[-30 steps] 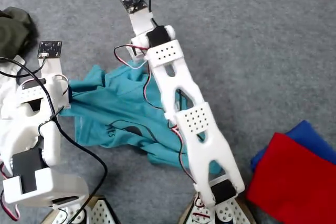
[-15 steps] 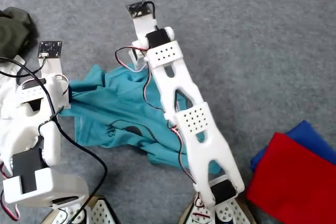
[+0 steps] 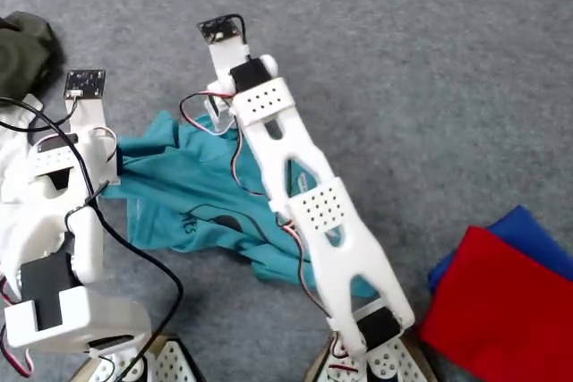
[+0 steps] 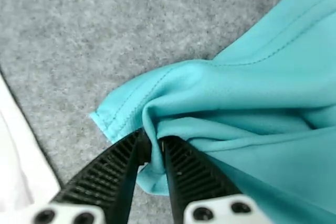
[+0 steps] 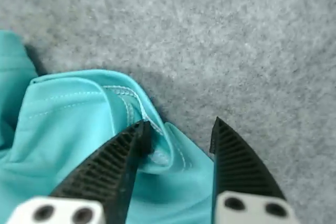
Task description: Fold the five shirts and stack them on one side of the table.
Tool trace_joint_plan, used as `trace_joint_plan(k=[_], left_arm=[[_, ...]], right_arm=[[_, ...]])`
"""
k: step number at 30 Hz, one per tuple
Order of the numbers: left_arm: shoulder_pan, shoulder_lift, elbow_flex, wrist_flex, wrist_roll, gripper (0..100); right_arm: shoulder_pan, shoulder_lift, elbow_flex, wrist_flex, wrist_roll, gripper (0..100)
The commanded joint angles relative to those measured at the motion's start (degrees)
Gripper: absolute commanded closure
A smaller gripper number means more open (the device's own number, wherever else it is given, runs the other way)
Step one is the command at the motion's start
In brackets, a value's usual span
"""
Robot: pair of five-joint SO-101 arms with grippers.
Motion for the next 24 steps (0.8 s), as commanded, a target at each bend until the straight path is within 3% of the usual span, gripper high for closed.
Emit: trace_joint_plan(k=[1,6,24], left_arm=[[0.3,-0.2,-2.3,-0.9,0.6,98],[0.3,-0.2,-2.3,-0.9,0.6,98],[0.3,-0.2,-2.3,-0.9,0.6,98]], right_arm=[[-0.5,-0.7,-0.6,-1.8,-0.8,82.9],[-0.4,-2.5,-0.6,-4.6,-0.2,98.2],[2.0,-5.8,-3.6,-0.3,0.4,99.5]])
